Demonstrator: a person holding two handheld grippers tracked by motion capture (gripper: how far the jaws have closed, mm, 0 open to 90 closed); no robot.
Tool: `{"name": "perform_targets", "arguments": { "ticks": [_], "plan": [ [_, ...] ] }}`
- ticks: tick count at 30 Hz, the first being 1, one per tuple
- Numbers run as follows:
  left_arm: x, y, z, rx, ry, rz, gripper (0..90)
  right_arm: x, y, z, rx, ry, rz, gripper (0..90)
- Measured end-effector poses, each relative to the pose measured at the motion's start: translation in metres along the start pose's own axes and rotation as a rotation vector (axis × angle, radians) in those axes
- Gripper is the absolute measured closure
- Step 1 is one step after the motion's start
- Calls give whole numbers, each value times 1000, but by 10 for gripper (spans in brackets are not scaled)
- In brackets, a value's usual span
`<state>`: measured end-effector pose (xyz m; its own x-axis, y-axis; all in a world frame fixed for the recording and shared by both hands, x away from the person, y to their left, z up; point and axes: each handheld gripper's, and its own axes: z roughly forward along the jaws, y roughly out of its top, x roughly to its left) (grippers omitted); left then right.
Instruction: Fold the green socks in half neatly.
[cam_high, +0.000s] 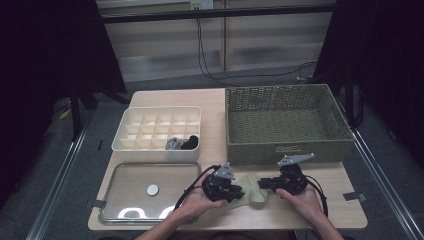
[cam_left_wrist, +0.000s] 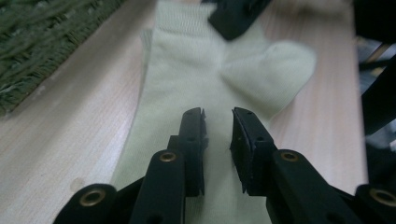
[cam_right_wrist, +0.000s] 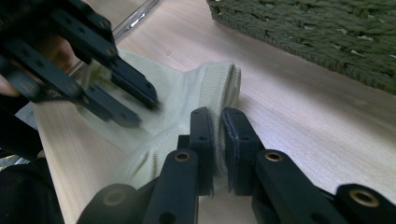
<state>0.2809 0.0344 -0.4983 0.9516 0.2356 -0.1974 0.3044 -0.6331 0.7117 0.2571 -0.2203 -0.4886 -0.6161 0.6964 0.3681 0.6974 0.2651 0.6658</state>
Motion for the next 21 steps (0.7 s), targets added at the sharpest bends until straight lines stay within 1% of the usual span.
{"name": "perform_targets", "arguments": {
  "ticks": [2,3,4,5,6,7,10,13,15,16,19,21],
  "plan": [
    [2,0,0,-2,-11,-2,734,0,1,-1,-3,0,1,834],
    [4,0,-1,9,-18,-18,735,0,2,-1,-8,5,0,834],
    [5,-1,-1,4,-16,-29,736,1,2,-2,-13,6,-1,835],
    [5,-1,0,-8,-18,-30,737,1,4,-3,-20,13,4,835],
    [5,-2,0,-10,-14,-29,736,2,5,-4,-26,12,1,835],
    [3,-1,0,-3,1,-7,736,2,5,-5,-28,14,3,835],
    [0,-1,3,-14,18,7,735,4,10,-6,-31,18,-1,836],
    [1,-2,3,-23,9,5,734,6,14,-7,-42,26,4,836],
    [1,-1,4,-27,7,-5,735,8,15,-7,-41,26,3,837],
    [1,-1,5,-36,4,-10,735,8,16,-7,-39,25,3,836],
    [2,1,6,-21,0,-12,736,10,20,-11,-49,29,-6,837],
    [2,3,8,-24,-2,-14,736,12,22,-15,-56,30,-16,840]
  ]
}}
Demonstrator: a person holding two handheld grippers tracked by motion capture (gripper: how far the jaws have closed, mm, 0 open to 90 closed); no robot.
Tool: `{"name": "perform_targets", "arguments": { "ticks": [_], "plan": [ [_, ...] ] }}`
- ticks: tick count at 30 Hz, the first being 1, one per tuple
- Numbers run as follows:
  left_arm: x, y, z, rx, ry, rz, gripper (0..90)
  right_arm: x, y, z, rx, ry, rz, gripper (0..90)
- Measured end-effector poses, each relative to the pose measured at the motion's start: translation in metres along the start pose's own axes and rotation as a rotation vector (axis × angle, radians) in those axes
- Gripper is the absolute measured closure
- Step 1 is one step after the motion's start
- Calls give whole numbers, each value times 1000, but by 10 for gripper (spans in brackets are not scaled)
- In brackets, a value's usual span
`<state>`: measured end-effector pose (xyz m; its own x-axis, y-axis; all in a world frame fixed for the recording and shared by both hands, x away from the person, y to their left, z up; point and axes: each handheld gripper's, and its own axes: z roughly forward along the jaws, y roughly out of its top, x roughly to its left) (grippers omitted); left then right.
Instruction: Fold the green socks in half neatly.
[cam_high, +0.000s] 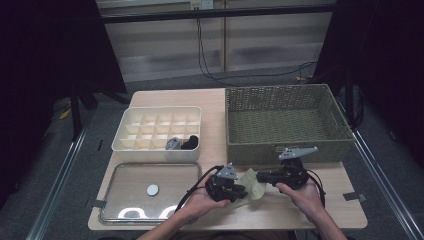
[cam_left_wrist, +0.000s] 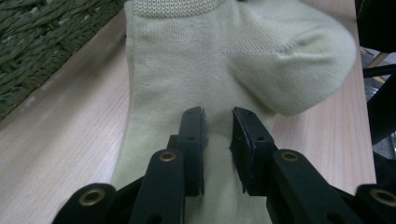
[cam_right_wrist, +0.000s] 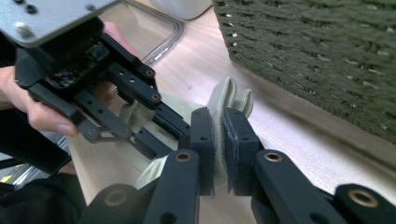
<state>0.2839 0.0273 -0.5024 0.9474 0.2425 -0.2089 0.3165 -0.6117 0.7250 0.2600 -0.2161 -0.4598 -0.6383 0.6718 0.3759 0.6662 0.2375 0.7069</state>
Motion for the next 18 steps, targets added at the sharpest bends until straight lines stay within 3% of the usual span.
{"name": "perform_targets", "arguments": {
  "ticks": [10,15,16,18],
  "plan": [
    [-2,6,7,1,-8,-37,760,1,6,-1,-23,20,8,842],
    [-1,8,4,16,-18,-53,719,1,4,-1,-25,16,8,842],
    [-1,7,2,-1,-40,-54,712,-1,3,-2,-26,14,9,842],
    [-1,8,-4,-14,-35,-45,708,-4,2,-6,-31,9,14,842]
  ]
}}
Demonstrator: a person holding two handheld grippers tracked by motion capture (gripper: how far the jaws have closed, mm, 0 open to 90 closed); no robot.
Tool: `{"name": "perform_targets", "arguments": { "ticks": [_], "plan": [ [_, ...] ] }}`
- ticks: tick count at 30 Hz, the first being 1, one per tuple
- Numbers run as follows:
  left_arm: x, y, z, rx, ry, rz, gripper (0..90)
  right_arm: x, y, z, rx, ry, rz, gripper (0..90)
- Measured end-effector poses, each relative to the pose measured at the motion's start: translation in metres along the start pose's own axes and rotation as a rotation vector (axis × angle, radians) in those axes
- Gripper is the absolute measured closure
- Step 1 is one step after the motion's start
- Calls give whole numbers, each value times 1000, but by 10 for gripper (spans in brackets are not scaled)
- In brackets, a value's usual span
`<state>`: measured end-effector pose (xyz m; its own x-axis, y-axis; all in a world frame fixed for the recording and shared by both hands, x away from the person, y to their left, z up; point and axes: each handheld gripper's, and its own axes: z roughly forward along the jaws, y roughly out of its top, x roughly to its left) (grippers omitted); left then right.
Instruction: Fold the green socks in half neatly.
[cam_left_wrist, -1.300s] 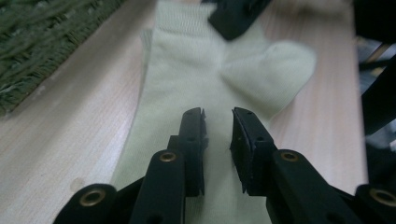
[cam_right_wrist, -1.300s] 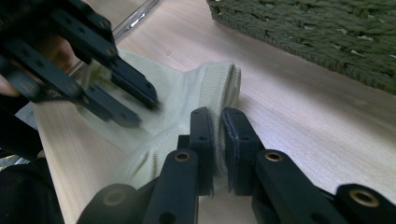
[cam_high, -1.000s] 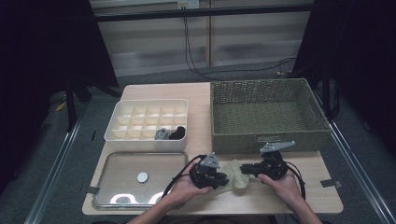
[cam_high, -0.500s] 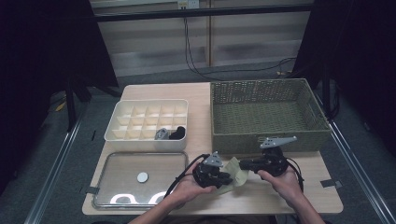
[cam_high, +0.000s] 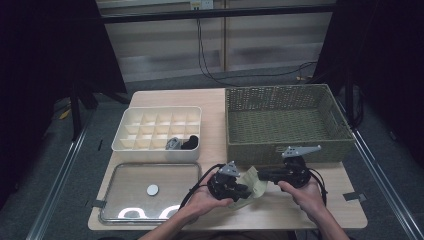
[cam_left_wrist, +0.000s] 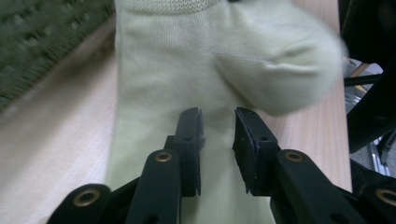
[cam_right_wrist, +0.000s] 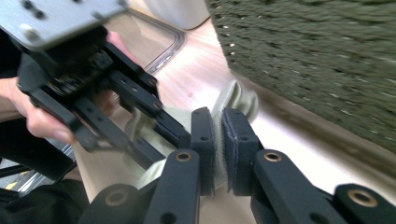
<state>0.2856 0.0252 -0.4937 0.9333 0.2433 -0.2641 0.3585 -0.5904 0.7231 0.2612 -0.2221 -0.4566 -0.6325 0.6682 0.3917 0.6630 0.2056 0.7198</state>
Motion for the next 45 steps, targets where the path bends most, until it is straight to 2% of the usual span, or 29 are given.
{"name": "perform_targets", "arguments": {
  "ticks": [5,7,15,18,19,21,23,24,26,27,28,32,34,38,42,45],
  "plan": [
    [4,0,-21,-70,41,-1,679,-6,-5,-11,-13,-17,15,842],
    [4,-3,-29,-71,58,7,670,-8,-7,-14,-14,-26,18,842],
    [1,-12,-54,-77,70,23,672,-12,-10,-18,-6,-47,27,841],
    [4,-20,-60,-53,76,28,684,-11,-10,-16,-3,-47,21,838],
    [5,-22,-60,-49,78,25,712,-11,-9,-15,0,-47,24,838],
    [9,-28,-57,-63,80,2,721,-10,-9,-13,2,-47,23,837],
    [11,-29,-54,-54,82,-2,728,-8,-7,-9,9,-42,23,836],
    [12,-29,-52,-42,78,-1,728,-8,-7,-9,10,-41,14,836],
    [12,-28,-50,-49,48,-21,732,-7,-6,-8,11,-36,13,835],
    [11,-28,-47,-50,46,-29,741,-6,-5,-7,11,-33,11,834],
    [11,-29,-43,-28,53,-15,746,-5,-4,-6,14,-32,10,833],
    [11,-30,-38,-23,66,-22,746,-3,-3,-2,25,-24,4,831],
    [12,-30,-38,-10,68,-10,739,-2,-3,0,28,-18,-5,831],
    [9,-29,-36,-21,65,-7,728,3,1,3,34,-11,-12,830],
    [7,-29,-33,-2,71,14,726,8,5,10,41,2,-21,824],
    [8,-29,-32,-6,72,8,720,11,7,16,53,11,-30,821]
  ]
}}
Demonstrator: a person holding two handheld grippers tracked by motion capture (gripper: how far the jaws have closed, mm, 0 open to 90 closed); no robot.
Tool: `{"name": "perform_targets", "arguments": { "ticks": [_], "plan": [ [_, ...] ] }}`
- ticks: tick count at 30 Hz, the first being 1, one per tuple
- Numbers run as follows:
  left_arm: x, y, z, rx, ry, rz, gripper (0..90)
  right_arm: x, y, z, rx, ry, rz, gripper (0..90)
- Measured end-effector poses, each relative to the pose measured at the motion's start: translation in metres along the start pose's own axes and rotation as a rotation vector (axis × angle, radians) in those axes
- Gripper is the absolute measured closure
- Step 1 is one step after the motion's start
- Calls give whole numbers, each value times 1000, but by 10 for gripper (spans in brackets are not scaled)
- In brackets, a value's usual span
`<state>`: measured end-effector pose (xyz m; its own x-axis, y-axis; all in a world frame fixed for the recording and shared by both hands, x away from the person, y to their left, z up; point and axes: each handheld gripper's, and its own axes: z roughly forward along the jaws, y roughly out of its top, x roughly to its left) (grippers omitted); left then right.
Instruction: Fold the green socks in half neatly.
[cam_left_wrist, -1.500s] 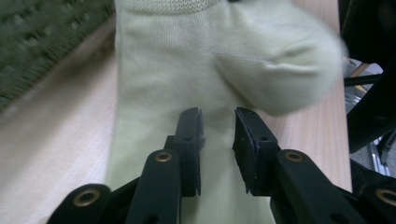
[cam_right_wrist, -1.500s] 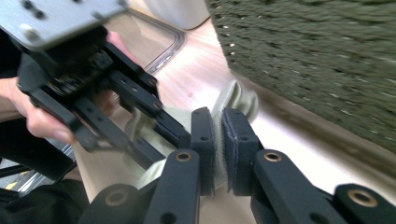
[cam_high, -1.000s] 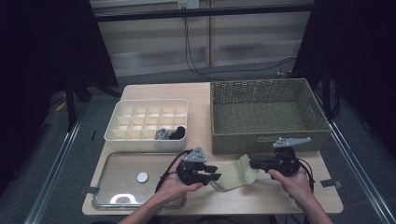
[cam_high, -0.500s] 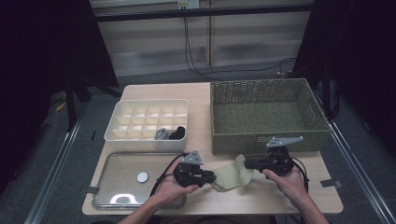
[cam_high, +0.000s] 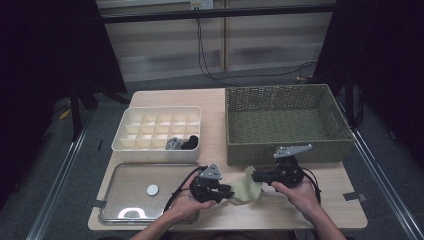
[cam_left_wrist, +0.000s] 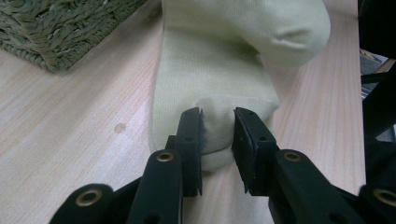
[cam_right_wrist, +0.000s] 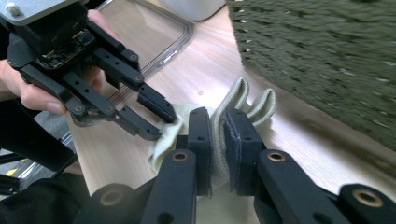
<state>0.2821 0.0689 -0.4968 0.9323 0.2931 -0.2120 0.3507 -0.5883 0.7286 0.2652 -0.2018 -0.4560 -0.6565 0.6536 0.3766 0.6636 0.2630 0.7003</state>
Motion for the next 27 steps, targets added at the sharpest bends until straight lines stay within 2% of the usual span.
{"name": "perform_targets", "arguments": {
  "ticks": [1,2,7,8,10,12,15,20,22,23,27],
  "plan": [
    [0,0,1,-11,2,-4,720,1,1,2,3,5,-2,821],
    [0,0,0,1,9,9,721,2,1,4,7,8,-6,821],
    [2,1,1,7,13,15,715,8,6,12,22,19,-23,818],
    [2,1,3,-11,12,3,712,9,8,14,23,18,-22,817],
    [4,2,2,-1,11,10,711,10,10,21,29,22,-28,816],
    [5,1,2,-7,7,3,708,11,10,29,43,16,-36,808],
    [5,1,2,-9,8,16,697,11,9,36,54,24,-40,771],
    [4,2,-1,0,8,27,681,12,8,33,33,47,-39,722],
    [4,2,-3,-11,7,22,675,12,7,30,26,51,-41,681],
    [4,2,-5,3,9,28,675,12,7,29,22,51,-40,655],
    [3,1,-7,5,7,30,667,11,5,24,12,50,-28,619]
  ]
}}
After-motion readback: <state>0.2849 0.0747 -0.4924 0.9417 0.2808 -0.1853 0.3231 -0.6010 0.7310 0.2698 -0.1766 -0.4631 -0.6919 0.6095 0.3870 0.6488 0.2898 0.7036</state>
